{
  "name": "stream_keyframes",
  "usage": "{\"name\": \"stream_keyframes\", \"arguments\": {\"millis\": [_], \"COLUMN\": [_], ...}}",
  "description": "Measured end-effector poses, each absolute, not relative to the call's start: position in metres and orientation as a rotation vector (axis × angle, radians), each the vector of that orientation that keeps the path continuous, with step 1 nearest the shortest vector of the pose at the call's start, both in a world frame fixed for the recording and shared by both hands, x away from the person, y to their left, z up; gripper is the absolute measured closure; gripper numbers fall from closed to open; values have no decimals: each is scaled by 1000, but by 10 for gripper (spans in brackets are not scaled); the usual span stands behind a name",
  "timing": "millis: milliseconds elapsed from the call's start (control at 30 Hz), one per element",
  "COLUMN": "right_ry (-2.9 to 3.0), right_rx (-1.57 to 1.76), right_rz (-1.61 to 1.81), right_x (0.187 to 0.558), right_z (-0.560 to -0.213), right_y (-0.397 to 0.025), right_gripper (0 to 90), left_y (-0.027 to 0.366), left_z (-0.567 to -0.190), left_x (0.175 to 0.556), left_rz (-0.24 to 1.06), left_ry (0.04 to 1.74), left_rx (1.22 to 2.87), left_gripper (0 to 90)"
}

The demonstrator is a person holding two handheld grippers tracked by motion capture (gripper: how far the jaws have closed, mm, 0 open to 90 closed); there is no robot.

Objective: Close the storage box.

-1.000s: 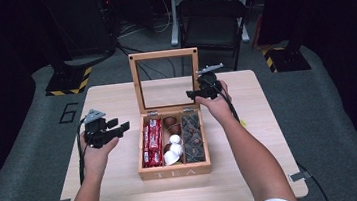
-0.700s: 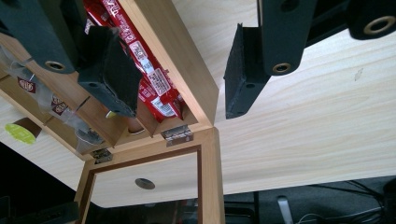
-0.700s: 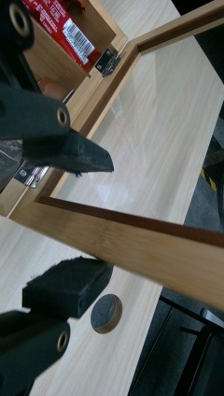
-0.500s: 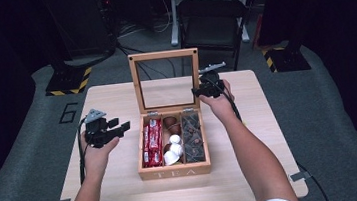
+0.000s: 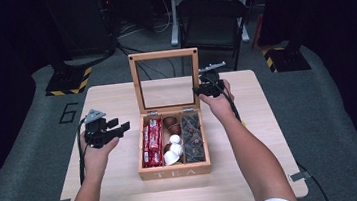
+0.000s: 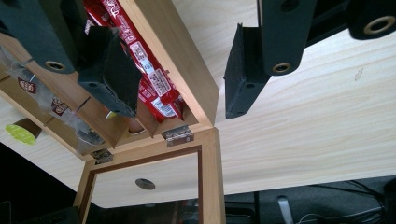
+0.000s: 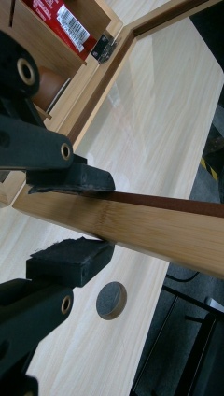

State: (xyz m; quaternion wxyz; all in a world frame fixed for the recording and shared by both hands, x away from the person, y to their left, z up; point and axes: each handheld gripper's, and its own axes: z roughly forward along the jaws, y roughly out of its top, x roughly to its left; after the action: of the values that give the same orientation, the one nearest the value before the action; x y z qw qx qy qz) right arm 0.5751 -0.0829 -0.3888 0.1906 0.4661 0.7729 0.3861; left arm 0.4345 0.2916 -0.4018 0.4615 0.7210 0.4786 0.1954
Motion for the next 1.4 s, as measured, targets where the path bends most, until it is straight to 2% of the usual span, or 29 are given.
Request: {"name": "stream_keyframes", "arguments": {"millis": [533,1000,1400], "right_ry": [2155,2120,2083], "right_rx": [1245,1210,1192], "right_rz": [1097,1121,1125], "right_x": [564,545,533], "right_z": [-390,-390,-392], "right_y": [-85,-86,-84], "right_gripper": [650,651,649], "left_y": [294,281,271], "left_z": [-399,-394,-367], "left_x": [436,442,475], "left_rz": [479,468,451], "left_ry": [1176,1147,1132], "left_rx": [1764,1790,1796], "left_gripper": [456,456,490]}}
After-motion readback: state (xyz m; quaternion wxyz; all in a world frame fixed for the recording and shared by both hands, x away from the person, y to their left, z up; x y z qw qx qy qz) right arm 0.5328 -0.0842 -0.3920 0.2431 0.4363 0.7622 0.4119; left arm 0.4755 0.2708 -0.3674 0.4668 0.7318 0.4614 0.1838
